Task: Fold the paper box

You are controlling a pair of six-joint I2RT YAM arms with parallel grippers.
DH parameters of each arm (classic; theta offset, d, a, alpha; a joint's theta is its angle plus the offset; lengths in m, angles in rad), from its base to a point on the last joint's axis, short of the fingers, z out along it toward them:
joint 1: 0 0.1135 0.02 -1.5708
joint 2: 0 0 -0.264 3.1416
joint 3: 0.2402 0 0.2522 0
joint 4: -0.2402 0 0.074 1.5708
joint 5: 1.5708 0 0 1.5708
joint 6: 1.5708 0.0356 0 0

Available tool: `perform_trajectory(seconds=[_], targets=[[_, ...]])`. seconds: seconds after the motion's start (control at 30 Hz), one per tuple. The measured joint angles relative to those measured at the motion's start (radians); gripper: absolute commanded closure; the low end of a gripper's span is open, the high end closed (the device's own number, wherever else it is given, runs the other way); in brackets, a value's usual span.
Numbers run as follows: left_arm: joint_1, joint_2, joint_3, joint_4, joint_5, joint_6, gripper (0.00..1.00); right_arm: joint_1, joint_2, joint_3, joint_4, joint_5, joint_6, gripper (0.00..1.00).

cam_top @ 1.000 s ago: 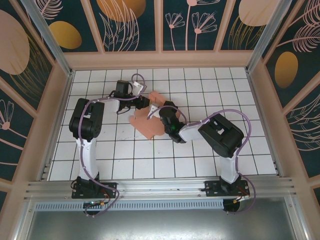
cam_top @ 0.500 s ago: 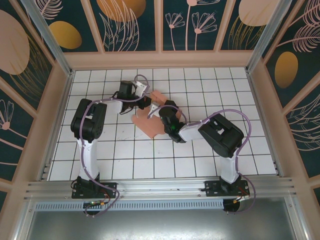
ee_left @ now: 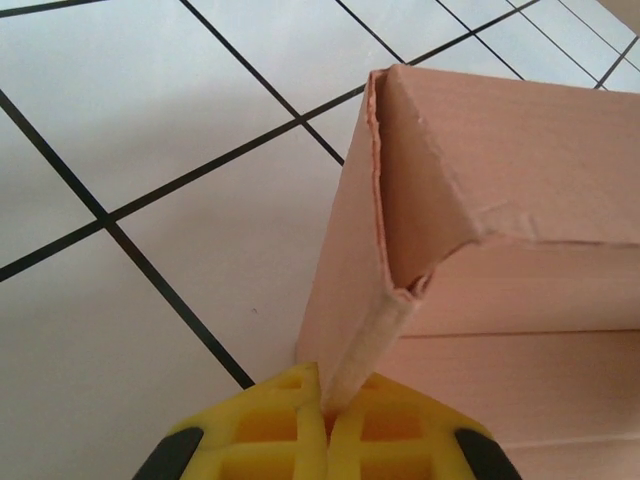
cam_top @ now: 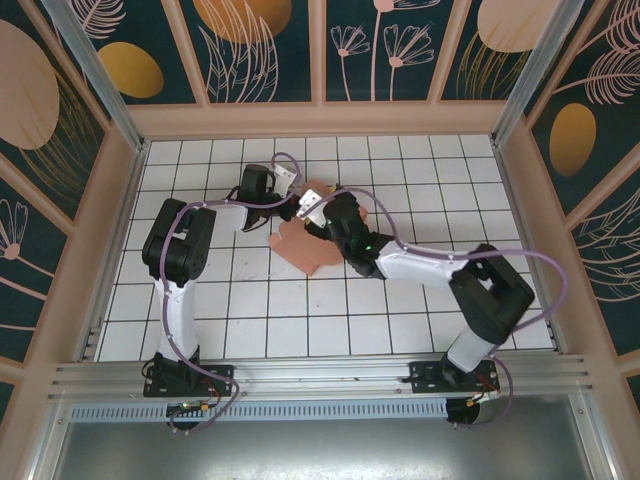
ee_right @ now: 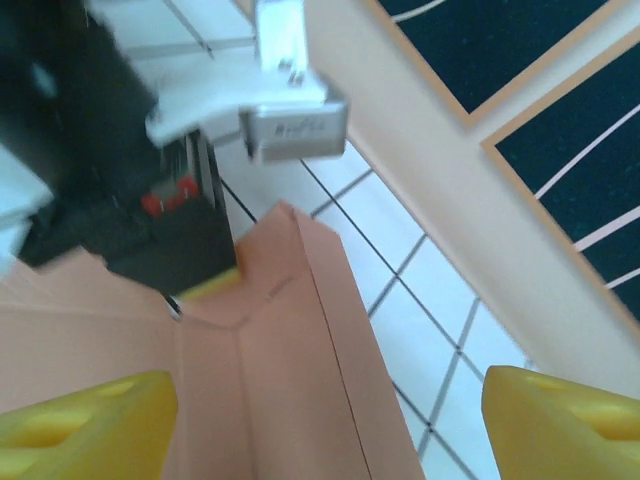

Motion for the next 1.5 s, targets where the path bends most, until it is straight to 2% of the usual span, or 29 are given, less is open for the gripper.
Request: perform_trajectory(seconds=[0.17,0.33,0.43,0.6,0.8,1.0,1.3,1.5], targets=[[-0.019,-0.051,-0.093,0.067,-0.037,0.011,1.00,-0.060,-0.143,-0.006,-0.049,-0.148,0.242,0.20],[-0.061,-0.098,-0.172,0.123,-0.101,0.011,1.00,-0.209,-0.240,-0.004,-0.070,-0.272,0.518,0.22],[-0.092,-0.133,-0.227,0.161,-0.160,0.007,1.00,-0.285,-0.212,0.045,-0.155,-0.332,0.659,0.23],[-0.155,-0.195,-0.331,0.232,-0.258,0.002,1.00,-0.327,-0.075,0.160,-0.295,-0.470,0.804,0.27],[-0.200,-0.227,-0.427,0.331,-0.301,-0.010,1.00,-0.328,0.083,0.229,-0.400,-0.631,0.869,0.29],[-0.204,-0.227,-0.436,0.356,-0.321,-0.018,0.98,-0.328,0.169,0.247,-0.411,-0.750,0.891,0.37],[-0.204,-0.212,-0.436,0.375,-0.323,-0.027,0.95,-0.332,0.241,0.250,-0.379,-0.824,0.898,0.48],[-0.204,-0.200,-0.431,0.385,-0.328,-0.036,0.84,-0.335,0.260,0.253,-0.351,-0.849,0.898,0.52]])
